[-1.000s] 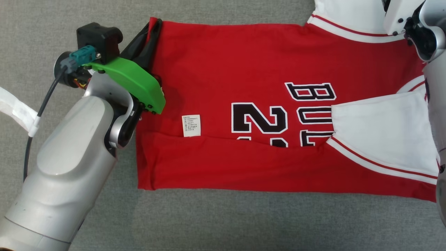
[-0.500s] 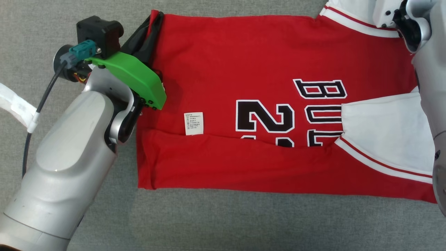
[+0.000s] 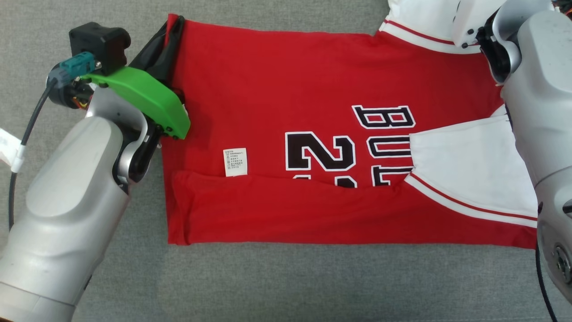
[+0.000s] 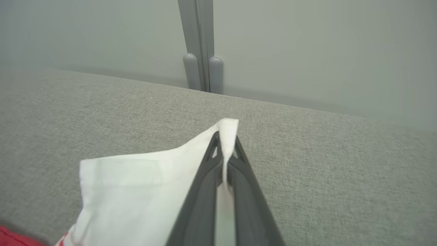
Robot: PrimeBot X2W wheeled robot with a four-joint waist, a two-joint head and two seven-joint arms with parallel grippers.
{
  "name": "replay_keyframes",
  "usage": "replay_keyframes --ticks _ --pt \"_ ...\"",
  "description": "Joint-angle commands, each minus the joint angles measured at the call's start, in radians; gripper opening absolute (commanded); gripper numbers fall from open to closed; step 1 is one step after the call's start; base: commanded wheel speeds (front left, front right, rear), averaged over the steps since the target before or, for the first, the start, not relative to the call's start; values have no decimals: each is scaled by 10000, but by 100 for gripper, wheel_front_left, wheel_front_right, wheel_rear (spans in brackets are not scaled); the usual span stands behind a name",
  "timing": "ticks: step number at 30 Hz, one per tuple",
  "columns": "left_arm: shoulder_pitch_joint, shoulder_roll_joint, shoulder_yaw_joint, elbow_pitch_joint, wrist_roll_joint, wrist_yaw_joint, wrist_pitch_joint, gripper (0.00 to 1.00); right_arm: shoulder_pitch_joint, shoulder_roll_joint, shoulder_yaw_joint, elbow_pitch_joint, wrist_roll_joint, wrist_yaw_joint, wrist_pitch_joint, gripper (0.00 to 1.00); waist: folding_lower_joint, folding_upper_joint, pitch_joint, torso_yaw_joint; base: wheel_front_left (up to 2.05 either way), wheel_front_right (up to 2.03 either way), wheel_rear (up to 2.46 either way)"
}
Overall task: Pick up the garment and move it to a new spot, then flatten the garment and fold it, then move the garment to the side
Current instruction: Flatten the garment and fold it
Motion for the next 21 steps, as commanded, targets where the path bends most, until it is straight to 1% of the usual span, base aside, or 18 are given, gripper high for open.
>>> replay_keyframes --ticks 1,6,10,13,17,21 --pt "219 142 23 57 -118 -103 -73 0 287 24 189 -54 261 -17 -224 0 -1 0 -505 -345 0 0 0" --pt "920 428 45 103 -342 -223 -205 0 1169 -126 1062 -653 1228 -17 -812 0 -1 0 -1274 -719 0 0 0" --pt "1697 706 23 -112 -457 -259 -377 0 2291 -487 1731 -1707 2336 -17 -1052 0 -1 0 -1851 -977 0 0 0" --pt "2255 892 15 -436 -553 -215 -508 0 3289 -921 2070 -2806 3139 -17 -1055 0 -1 0 -2225 -1133 0 0 0" --pt "2974 1079 96 -994 -658 -7 -791 0 4712 -1397 2150 -4286 3871 -17 -970 0 -1 0 -2585 -1279 0 0 0" --pt "3788 1275 134 -1532 -683 257 -1114 0 6215 -1556 1882 -5555 4077 -17 -925 0 -1 0 -2845 -1402 0 0 0"
